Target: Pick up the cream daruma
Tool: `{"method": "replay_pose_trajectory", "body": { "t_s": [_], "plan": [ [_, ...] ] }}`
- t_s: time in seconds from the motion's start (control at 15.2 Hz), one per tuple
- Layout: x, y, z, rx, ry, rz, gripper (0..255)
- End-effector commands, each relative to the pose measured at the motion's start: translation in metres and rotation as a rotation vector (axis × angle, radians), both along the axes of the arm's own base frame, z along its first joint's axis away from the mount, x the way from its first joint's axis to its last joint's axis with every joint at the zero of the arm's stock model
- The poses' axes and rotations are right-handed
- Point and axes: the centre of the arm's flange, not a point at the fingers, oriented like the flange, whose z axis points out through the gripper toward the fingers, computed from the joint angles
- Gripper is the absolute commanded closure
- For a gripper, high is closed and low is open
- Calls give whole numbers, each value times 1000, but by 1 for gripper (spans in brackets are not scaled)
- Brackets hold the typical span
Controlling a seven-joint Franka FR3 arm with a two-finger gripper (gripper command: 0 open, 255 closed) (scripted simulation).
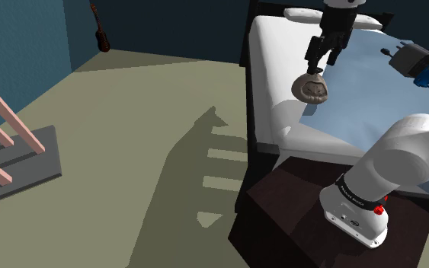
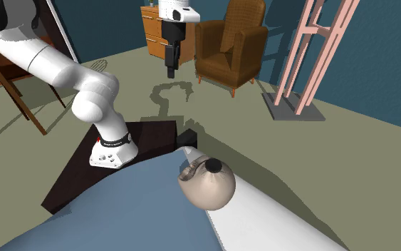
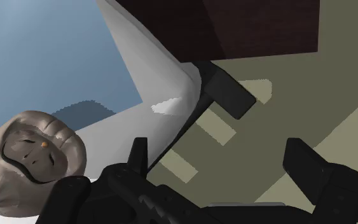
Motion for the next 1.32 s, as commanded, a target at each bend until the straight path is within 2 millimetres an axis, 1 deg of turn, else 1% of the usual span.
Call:
{"method": "replay_pose_trajectory", "body": {
  "t_s": [0.0, 0.59, 1.25],
  "plan": [
    [0, 0, 0, 0, 0, 0, 0],
    [40, -119, -28, 57, 21, -12, 0],
    [81, -249, -68, 121, 45, -25, 0]
  ]
}}
